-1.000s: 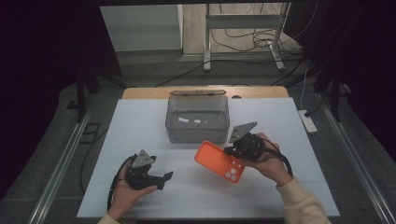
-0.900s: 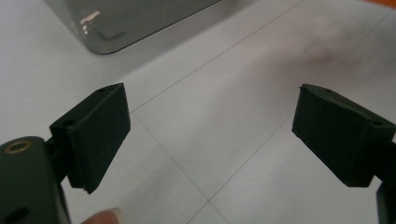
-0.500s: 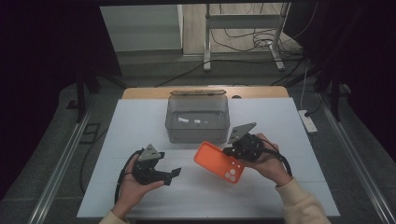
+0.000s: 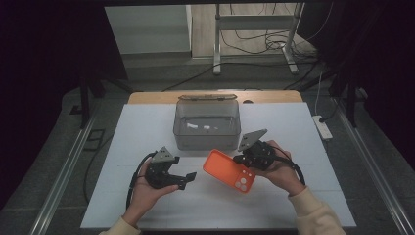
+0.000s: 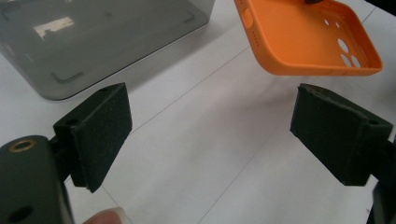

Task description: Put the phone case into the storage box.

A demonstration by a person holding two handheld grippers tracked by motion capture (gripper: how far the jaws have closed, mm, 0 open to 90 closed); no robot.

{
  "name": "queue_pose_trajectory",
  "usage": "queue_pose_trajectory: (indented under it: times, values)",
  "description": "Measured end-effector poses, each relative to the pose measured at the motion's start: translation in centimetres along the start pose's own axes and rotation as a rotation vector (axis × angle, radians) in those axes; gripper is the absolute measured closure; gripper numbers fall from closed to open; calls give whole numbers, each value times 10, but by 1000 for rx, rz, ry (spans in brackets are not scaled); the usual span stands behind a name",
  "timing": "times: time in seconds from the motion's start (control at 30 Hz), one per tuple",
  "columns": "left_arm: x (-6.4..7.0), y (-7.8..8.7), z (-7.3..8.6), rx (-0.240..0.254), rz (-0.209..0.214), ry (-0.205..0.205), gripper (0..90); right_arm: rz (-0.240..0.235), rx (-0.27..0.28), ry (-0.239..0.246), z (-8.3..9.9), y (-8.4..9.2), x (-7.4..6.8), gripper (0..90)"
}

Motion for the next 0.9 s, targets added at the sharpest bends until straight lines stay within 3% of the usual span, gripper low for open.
queue_pose_trajectory:
  times: [0.9]
  values:
    - [8, -12, -13, -17, 39, -16, 131, 2, 3, -4, 0, -1, 0, 890]
Point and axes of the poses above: each handheld gripper's, and its own axes: y roughly backward along the jaws, z roughly out of its underside, x roughly to its right, the point moved 5 cm from there along -y, roughly forward along the jaws, and after that the axes turned 3 degrees about x, right-handed, at the moved point
